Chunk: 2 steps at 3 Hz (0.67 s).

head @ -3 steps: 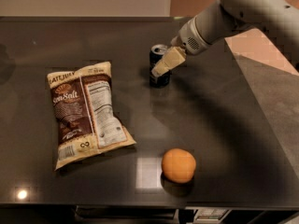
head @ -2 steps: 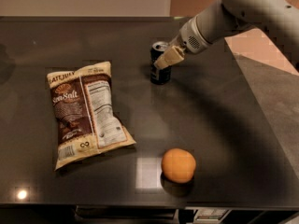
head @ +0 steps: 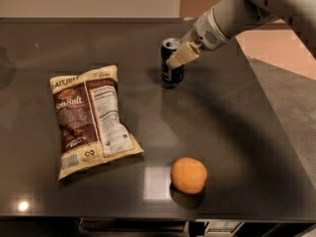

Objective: Knock pepsi can over

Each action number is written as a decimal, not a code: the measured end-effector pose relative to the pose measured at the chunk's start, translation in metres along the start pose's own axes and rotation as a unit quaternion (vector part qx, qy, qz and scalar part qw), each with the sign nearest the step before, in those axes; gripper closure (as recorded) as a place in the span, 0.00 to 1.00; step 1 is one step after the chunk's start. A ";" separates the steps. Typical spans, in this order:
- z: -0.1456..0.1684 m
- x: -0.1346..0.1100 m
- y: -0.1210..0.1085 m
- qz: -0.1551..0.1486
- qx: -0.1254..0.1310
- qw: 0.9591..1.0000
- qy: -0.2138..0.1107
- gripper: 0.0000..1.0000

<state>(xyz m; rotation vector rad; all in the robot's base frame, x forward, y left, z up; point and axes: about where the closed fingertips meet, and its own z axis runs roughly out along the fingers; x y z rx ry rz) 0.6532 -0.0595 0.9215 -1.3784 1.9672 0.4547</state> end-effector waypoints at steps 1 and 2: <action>-0.020 -0.011 0.000 -0.031 0.000 0.998 0.047 1.00; -0.033 -0.006 0.006 -0.066 -0.013 0.988 0.136 1.00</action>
Offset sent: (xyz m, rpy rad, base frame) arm -0.0330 -0.0396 0.0403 -0.5531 0.1113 0.1511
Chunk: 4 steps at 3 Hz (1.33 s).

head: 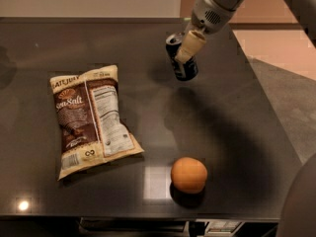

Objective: Knock pepsi can over

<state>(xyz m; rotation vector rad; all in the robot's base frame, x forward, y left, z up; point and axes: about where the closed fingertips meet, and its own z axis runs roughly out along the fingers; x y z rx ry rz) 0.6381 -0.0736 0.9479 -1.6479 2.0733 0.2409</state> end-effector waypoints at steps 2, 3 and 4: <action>-0.002 0.042 0.014 -0.058 -0.036 0.987 0.145 1.00; 0.005 0.057 0.019 -0.083 -0.047 0.978 0.185 0.82; 0.014 0.063 0.027 -0.109 -0.061 0.970 0.207 0.59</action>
Offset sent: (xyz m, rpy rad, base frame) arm -0.0439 -0.0654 -0.0326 -0.4676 0.1892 0.1435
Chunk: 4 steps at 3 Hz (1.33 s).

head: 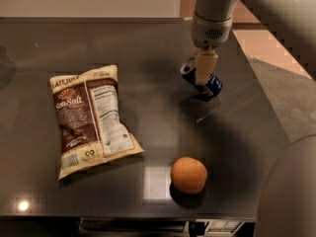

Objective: Knock pepsi can over

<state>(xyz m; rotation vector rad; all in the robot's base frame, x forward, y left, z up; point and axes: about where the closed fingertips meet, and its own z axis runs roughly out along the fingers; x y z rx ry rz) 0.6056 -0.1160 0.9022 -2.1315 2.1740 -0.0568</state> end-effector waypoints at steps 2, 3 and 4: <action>0.012 -0.008 0.015 -0.046 -0.014 0.999 0.018 0.13; 0.018 -0.017 0.021 -0.066 -0.014 0.998 0.002 0.00; 0.018 -0.017 0.020 -0.066 -0.013 0.998 0.001 0.00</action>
Offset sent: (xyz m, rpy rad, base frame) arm -0.0426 0.0036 -0.0174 -0.0925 0.1152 0.1366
